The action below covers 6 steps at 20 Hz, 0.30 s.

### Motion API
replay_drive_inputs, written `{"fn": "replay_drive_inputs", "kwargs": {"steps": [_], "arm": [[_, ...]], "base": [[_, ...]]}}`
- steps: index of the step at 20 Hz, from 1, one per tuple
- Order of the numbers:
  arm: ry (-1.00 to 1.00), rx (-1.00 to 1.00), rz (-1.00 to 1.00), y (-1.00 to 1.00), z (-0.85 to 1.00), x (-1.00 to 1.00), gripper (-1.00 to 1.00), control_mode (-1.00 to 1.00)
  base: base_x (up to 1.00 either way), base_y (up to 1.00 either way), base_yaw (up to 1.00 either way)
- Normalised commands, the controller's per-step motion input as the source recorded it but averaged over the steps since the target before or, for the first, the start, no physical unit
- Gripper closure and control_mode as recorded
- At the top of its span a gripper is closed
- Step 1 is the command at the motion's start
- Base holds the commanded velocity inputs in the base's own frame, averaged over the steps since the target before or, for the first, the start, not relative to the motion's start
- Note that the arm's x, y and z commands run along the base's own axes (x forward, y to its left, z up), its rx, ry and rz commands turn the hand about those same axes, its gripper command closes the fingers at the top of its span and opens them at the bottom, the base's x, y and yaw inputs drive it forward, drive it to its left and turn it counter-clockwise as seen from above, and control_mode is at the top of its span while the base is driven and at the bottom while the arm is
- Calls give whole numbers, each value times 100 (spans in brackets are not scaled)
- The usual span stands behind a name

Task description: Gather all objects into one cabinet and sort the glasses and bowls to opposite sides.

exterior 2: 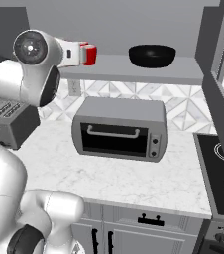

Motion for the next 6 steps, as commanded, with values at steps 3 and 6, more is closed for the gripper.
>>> {"fn": "replay_drive_inputs", "kwargs": {"steps": [3, 6], "arm": [[18, 10, 0, 0, 23, -76, -100, -100], [28, 6, 0, 0, 16, -62, -100, -100]], "base": [[0, 0, 0], [0, 0, 0]]}}
